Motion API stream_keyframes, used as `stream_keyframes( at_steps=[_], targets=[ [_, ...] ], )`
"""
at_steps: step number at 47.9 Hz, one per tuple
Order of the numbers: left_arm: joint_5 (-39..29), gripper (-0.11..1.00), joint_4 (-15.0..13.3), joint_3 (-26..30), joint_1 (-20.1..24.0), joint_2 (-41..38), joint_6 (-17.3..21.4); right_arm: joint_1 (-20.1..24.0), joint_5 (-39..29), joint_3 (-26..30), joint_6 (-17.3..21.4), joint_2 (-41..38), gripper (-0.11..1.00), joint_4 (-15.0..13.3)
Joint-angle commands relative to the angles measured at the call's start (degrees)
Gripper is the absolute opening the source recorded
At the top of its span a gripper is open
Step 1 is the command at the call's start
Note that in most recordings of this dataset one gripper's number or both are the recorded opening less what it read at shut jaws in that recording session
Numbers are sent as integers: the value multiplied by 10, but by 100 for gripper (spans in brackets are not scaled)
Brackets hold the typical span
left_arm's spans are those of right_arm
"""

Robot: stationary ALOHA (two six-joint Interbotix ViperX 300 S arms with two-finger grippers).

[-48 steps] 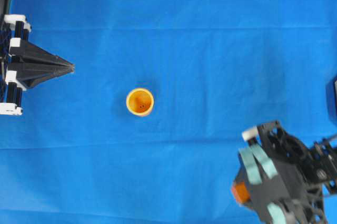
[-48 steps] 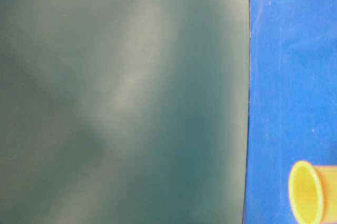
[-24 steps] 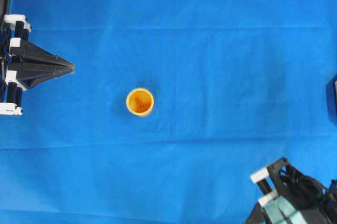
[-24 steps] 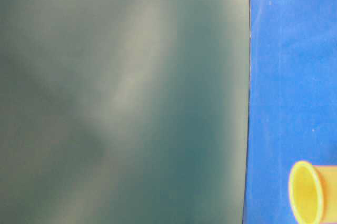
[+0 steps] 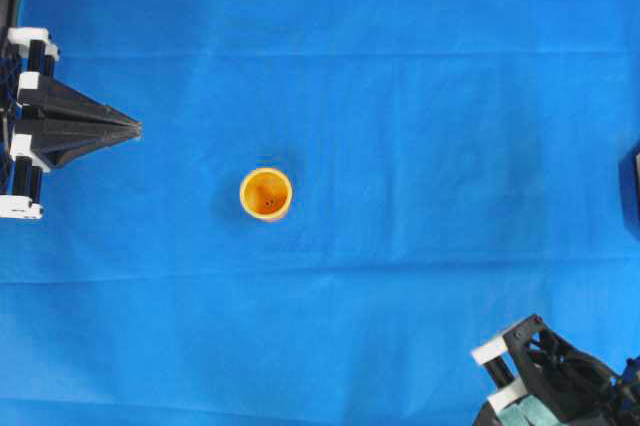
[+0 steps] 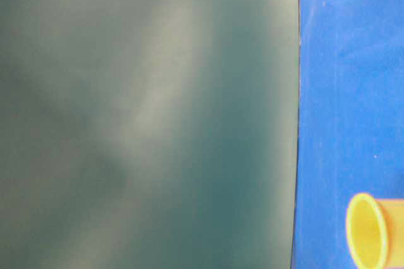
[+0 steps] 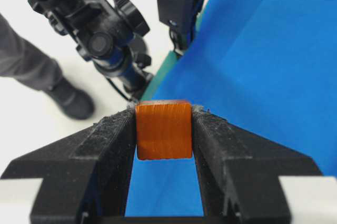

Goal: Move the block forward with right arm.
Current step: 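Hold the cube in the right gripper off the table's front edge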

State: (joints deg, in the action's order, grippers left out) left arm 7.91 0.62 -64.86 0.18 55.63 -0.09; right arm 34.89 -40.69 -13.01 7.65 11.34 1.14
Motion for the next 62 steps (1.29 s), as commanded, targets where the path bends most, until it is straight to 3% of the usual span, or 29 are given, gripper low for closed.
stream_keyframes(
  at_steps=[1, 62],
  targets=[
    [3, 1, 1, 19, 1, -3, -1, 3, 5, 17, 1, 5, 40, 2],
    [4, 1, 1, 20, 1, -3, 1, 3, 29, 54, 1, -10, 40, 2]
  ],
)
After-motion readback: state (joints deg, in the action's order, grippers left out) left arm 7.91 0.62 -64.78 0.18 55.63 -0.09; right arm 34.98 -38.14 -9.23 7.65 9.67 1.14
